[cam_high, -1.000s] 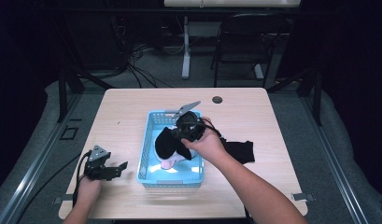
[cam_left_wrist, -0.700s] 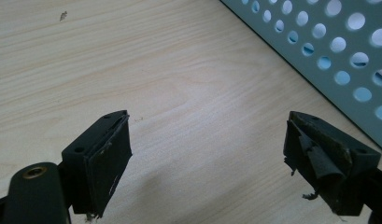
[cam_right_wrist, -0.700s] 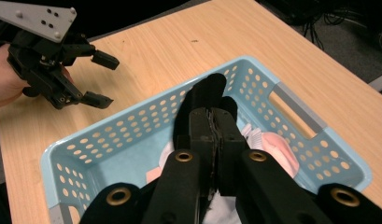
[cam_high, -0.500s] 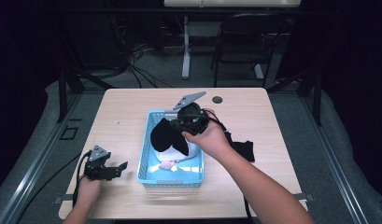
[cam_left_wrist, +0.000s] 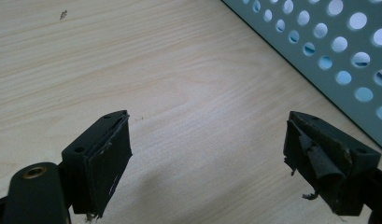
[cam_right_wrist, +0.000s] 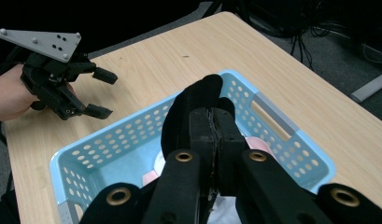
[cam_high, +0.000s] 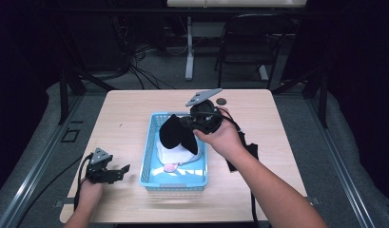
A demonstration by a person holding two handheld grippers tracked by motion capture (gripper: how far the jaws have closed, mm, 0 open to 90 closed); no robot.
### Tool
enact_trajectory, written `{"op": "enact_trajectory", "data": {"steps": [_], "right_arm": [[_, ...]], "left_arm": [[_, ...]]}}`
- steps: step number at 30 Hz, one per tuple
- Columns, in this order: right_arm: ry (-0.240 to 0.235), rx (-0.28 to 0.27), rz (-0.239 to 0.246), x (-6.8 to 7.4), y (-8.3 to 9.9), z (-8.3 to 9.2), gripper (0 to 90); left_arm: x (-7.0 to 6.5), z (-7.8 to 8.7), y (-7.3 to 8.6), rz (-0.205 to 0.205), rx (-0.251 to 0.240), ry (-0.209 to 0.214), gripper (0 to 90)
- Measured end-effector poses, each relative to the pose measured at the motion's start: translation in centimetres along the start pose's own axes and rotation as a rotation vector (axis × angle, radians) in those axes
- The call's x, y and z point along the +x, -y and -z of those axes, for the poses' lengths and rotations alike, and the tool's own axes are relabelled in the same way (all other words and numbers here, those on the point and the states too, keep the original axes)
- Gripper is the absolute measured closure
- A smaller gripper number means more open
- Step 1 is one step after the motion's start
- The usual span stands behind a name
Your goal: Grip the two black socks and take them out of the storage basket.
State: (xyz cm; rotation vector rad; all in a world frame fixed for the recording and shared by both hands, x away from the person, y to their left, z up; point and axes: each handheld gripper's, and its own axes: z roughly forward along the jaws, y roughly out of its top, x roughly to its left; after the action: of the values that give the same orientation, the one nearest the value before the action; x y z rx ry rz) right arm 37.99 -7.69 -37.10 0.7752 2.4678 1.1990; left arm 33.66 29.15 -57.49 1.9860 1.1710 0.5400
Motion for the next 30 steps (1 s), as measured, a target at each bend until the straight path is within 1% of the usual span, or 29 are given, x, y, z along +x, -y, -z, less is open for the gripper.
{"op": "enact_trajectory", "data": {"steps": [4,5,6,7,8,14,15,16,17,18,21,22,24,25,26,27,28,30], "right_arm": [[0.017,-0.01,-0.006,-0.5,0.2,1.2,88.6],[0.017,-0.01,-0.006,-0.5,0.2,1.2,88.6],[0.03,-0.013,-0.007,-1.0,0.4,1.9,88.6],[0.03,-0.013,-0.007,-1.0,0.4,1.9,88.6],[0.044,-0.017,-0.012,-1.3,0.7,2.7,88.6],[0.092,-0.016,-0.028,-2.5,1.7,4.7,88.6],[0.092,-0.016,-0.028,-2.5,1.7,4.7,88.6],[0.11,-0.02,-0.034,-3.0,2.1,5.4,88.6],[0.11,-0.02,-0.034,-3.0,2.1,5.4,88.6],[0.125,-0.023,-0.045,-3.5,2.5,6.0,88.6],[0.139,-0.024,-0.058,-3.9,2.9,6.5,88.6],[0.159,-0.022,-0.072,-4.3,3.6,7.0,88.6],[0.171,-0.022,-0.084,-4.7,4.2,7.3,88.6],[0.171,-0.022,-0.084,-4.7,4.2,7.3,88.6],[0.185,-0.023,-0.098,-5.2,4.9,7.7,88.6],[0.185,-0.023,-0.098,-5.2,4.9,7.7,88.6],[0.191,-0.023,-0.112,-5.5,5.5,8.1,88.6],[0.197,-0.02,-0.113,-5.7,5.8,8.2,88.6]], "left_arm": [[0.0,0.0,0.0,0.003,0.002,-0.001,15.1],[0.0,0.0,0.0,0.003,0.002,-0.001,15.1],[0.0,0.0,0.0,0.003,0.001,-0.002,15.1],[0.0,0.0,0.0,0.004,-0.001,-0.002,15.1],[0.0,0.0,-0.1,-0.004,0.001,-0.002,15.1],[-0.1,-0.1,-0.2,-0.01,0.008,0.0,15.1],[-0.1,-0.1,-0.2,-0.009,0.003,-0.001,15.1],[-0.1,-0.1,-0.1,-0.007,0.003,-0.002,15.1],[-0.1,-0.1,-0.1,-0.007,0.003,-0.002,15.1],[-0.1,-0.1,-0.1,-0.007,0.004,-0.001,15.1],[0.0,0.1,0.0,0.001,0.001,-0.002,15.1],[0.0,0.1,0.0,-0.001,-0.001,-0.005,15.1],[0.0,0.1,0.0,0.0,0.004,-0.003,15.1],[0.0,0.1,0.0,0.0,0.004,-0.003,15.1],[-0.1,0.0,0.0,0.001,0.003,-0.006,15.1],[-0.1,0.0,0.0,0.001,0.003,-0.006,15.1],[-0.1,0.0,0.0,0.0,0.005,-0.007,15.1],[-0.1,0.0,0.0,0.0,0.005,-0.007,15.1]]}}
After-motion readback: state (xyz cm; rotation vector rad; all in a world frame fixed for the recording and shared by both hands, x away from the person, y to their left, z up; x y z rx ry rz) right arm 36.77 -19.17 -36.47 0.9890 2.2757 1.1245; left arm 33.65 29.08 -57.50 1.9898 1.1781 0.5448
